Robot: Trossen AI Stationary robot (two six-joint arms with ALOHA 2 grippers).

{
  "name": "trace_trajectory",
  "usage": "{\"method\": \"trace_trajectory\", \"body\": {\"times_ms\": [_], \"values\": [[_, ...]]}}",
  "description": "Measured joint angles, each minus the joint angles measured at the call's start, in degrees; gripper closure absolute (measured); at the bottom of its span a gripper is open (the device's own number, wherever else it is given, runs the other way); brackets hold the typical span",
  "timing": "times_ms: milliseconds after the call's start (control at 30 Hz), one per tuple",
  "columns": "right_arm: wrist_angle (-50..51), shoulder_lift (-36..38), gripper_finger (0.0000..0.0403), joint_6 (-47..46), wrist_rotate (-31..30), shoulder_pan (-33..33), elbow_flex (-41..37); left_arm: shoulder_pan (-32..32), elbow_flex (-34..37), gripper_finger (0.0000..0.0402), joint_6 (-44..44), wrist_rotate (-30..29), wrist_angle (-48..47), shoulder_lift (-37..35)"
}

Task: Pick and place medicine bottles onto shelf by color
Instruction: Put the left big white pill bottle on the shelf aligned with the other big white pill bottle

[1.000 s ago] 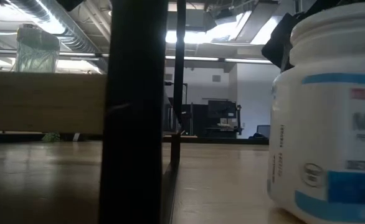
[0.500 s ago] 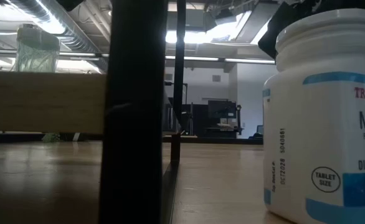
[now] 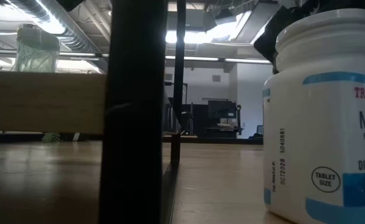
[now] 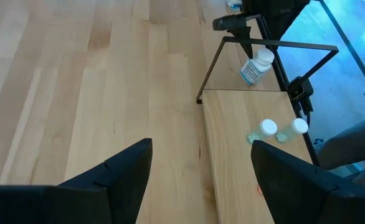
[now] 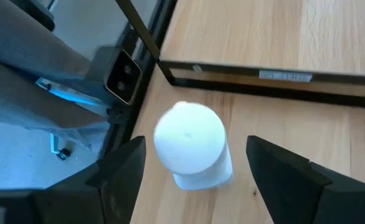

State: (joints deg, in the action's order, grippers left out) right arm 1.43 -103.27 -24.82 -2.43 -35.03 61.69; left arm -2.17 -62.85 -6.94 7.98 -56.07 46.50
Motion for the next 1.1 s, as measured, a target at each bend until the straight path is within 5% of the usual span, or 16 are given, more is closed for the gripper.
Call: {"method": "trace_trajectory", "body": {"times_ms": [700,1100], "values": [[-3.8,-3.6,0.0125,-0.4,-1.2,0.0,0.0,0.0,0.0,0.0134,0.0,0.0,0.0,0.0],[-4.7,-3.6,0.021,1.1,-2.1,0.0,0.0,0.0,0.0,0.0134,0.0,0.0,0.0,0.0]]}}
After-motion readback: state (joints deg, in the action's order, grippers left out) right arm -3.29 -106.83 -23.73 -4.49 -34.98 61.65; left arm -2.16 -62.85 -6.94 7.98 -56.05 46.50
